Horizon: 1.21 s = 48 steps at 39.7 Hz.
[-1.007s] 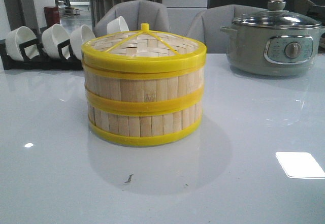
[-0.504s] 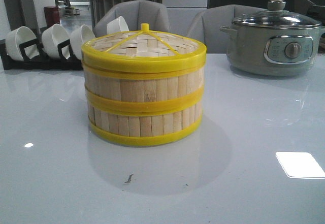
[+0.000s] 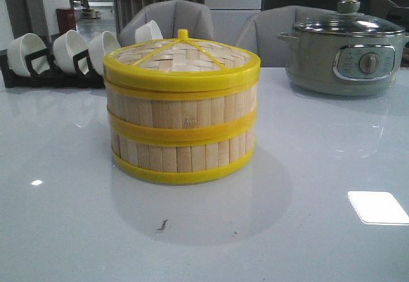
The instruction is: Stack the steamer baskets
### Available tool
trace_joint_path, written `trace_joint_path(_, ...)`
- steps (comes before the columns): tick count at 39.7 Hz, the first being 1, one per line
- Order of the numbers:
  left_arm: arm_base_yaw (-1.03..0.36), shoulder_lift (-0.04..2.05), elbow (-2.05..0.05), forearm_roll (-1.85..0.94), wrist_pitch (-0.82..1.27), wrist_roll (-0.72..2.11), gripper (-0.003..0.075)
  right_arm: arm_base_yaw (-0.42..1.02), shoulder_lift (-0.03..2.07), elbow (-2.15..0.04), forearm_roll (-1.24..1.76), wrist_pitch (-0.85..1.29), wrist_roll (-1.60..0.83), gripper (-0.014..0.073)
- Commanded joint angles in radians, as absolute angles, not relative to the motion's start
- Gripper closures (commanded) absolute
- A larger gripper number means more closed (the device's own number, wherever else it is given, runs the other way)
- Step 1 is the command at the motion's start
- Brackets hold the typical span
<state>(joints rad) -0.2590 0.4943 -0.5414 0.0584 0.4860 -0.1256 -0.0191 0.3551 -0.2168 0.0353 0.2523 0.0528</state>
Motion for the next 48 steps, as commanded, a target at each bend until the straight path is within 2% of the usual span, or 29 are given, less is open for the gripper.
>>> trace_joint_path(1,-0.267,0.495,-0.572,0.054,0.395,-0.131,0.0631,-0.025,0.359,-0.247,0.03,0.189,0.044,0.0543)
trace_joint_path(3,-0.267,0.495,-0.572,0.054,0.395,-0.131,0.0631,-0.025,0.359,-0.247,0.03,0.191,0.044,0.0522)
trace_joint_path(6,-0.267,0.495,-0.572,0.054,0.395,-0.131,0.0631,-0.025,0.359,-0.247,0.03,0.19,0.044,0.054)
trace_joint_path(48,-0.267,0.495,-0.572,0.054,0.395,-0.131,0.0631,-0.025,0.359,-0.247,0.03,0.191,0.044,0.054)
